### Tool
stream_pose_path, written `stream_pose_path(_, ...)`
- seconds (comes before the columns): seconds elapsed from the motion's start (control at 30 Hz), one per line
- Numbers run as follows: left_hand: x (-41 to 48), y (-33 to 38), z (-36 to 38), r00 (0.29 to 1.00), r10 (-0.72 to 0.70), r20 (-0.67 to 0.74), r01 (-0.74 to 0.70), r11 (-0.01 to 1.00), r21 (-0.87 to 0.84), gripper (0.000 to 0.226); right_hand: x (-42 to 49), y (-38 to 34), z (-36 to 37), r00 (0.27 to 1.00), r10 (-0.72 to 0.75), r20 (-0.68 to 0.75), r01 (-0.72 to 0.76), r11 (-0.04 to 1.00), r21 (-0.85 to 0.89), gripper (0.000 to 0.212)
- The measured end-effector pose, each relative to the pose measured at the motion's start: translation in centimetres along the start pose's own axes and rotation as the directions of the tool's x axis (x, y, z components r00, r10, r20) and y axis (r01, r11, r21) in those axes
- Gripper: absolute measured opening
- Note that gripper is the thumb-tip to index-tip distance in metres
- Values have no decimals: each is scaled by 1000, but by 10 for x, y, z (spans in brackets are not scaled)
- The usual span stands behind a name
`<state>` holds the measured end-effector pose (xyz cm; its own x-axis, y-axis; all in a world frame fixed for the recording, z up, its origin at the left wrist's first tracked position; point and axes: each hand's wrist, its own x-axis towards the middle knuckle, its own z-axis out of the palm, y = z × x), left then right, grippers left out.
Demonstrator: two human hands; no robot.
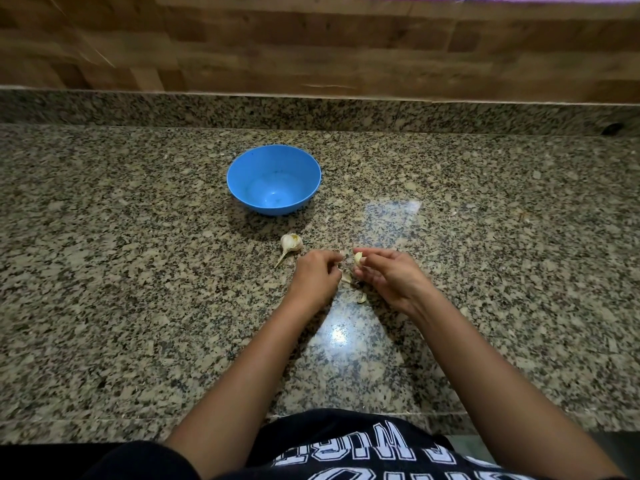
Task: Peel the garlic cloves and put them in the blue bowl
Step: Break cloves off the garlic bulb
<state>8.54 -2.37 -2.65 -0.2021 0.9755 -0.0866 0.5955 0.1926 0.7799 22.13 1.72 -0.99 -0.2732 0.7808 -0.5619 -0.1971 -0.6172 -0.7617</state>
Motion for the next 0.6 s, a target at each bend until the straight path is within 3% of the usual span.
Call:
stream_pose_path(0.23,2,1,-1,1000,21,-1,-21,999,25,17,0,-2,-4,1000,1,-30,-1,1000,-2,19)
stream_pose_path(0.33,3,2,0,995,-68,68,81,973,-217,18,-1,-1,-3,999,-23,-48,23,1000,0,15)
stream_pose_path(0.43,4,3,-3,968,-171,184,243,824,-512,14,-2,0,-2,997,-64,-51,61,996,-59,12)
stream_pose_path(0.5,5,2,-3,957,-200,208,287,739,-610,12,-3,1,0,994,-102,-34,95,980,-175,9)
stream_pose_path(0.6,6,0,-2,956,-207,209,294,701,-649,15,-6,2,1,987,-161,-3,151,935,-319,9)
